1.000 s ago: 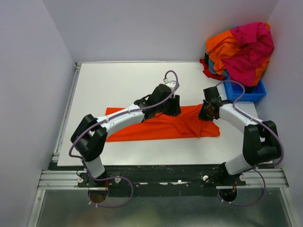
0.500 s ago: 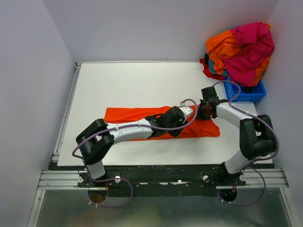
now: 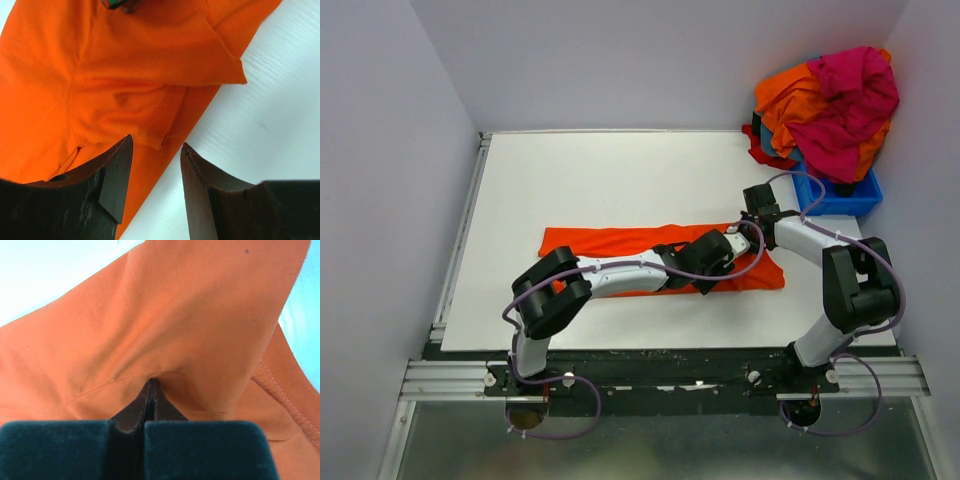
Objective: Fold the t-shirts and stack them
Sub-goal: Fold the other side of the tshirt into a rectangle
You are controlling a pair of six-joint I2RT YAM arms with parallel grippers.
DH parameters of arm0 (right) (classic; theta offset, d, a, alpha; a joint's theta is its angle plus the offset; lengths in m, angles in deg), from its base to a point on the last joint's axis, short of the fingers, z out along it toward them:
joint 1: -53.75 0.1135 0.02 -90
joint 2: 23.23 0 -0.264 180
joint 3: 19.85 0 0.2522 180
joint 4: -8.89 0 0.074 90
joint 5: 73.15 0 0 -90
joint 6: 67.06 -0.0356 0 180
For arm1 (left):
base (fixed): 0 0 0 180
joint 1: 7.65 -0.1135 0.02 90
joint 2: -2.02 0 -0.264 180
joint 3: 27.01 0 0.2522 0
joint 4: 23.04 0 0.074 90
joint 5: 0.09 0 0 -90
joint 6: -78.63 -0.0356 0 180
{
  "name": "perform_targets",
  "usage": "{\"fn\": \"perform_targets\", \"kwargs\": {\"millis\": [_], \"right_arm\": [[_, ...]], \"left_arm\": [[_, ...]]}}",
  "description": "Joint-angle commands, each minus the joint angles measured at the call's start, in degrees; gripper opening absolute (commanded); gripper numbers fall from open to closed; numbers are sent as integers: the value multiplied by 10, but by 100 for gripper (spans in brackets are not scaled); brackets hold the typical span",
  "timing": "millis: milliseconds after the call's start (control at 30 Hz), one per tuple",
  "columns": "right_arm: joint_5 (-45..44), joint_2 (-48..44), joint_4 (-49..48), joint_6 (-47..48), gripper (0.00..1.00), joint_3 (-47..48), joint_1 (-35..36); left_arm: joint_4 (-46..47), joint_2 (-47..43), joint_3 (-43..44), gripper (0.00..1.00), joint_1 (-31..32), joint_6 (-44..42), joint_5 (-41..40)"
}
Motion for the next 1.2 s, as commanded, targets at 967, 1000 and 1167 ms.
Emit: {"fn": "perform_targets", "kwargs": {"millis": [967, 1000, 1167], "right_arm": [[5, 0, -9, -5, 1, 0, -1], [4, 2, -8, -5, 1, 0, -1], [-1, 7, -2, -6, 1, 4, -1]], "left_arm": [[-106, -24, 13, 0, -34, 13, 9], [-111, -25, 11, 0, -35, 12, 12], [-132, -26, -2, 0, -47, 20, 14]]}}
